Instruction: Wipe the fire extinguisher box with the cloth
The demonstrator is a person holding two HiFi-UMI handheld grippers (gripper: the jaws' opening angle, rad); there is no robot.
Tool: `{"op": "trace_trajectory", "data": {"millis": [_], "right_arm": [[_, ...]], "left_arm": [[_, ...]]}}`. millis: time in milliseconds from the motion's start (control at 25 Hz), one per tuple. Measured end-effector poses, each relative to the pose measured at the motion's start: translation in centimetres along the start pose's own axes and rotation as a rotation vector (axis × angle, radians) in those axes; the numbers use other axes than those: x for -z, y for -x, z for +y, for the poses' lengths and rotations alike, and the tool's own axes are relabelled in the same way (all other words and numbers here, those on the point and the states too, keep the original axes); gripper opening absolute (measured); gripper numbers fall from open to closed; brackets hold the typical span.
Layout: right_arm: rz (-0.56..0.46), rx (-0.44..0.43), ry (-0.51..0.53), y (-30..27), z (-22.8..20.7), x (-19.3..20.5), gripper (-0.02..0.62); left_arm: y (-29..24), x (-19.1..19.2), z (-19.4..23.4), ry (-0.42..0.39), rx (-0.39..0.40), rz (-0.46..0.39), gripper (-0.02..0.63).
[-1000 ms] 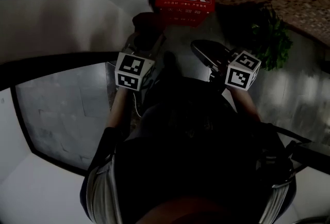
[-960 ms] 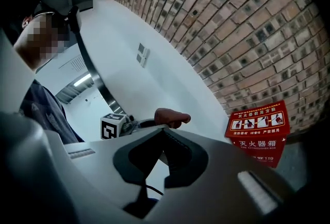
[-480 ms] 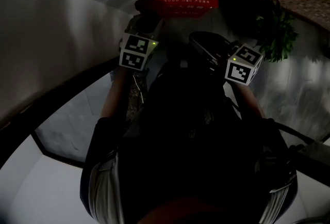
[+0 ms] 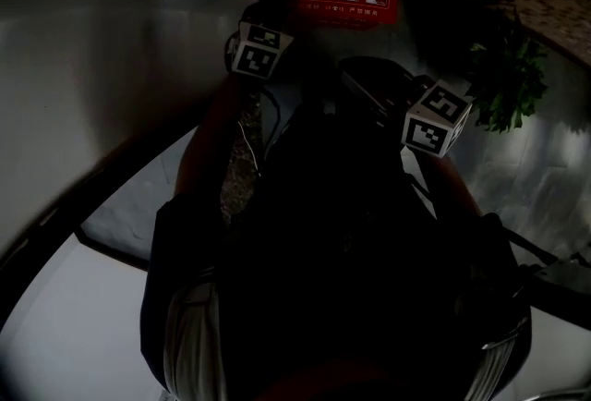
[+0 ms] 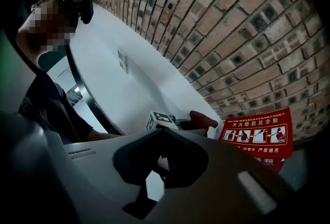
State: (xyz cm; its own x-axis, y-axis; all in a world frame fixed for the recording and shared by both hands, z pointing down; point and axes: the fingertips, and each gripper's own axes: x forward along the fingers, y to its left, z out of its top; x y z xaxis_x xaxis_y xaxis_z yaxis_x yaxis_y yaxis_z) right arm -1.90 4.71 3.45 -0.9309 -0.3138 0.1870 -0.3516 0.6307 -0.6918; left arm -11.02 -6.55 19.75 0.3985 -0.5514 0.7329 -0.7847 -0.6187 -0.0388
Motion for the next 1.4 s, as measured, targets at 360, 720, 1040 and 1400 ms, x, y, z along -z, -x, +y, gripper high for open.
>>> {"op": "trace_trajectory", "data": {"millis": [360,720,1040,1400], "right_arm": [[0.082,-0.018,-0.032,-0.3,-3.8,-0.6,0.0],[0.073,0.066,-0.091,-3.0,-6.0,-1.5,0.0],[0.021,0.046,-0.163,-4.5,-6.5,-1.6,0.0],[0.001,0.11,-0.211,-3.5,-8.9,-1.6,0.0]], "left_arm": [[-8.0,5.1,3.0,0.007,-0.062,0.236,0.1],[-12.5,10.2,6.3,-0.103,-0.015,0.418,0.1],[-15.2,12.8,6.0,-0.073,0.075,0.486,0.1],[-16.9,13.1,4.6,-0.098,0.107,0.525,0.1]]}}
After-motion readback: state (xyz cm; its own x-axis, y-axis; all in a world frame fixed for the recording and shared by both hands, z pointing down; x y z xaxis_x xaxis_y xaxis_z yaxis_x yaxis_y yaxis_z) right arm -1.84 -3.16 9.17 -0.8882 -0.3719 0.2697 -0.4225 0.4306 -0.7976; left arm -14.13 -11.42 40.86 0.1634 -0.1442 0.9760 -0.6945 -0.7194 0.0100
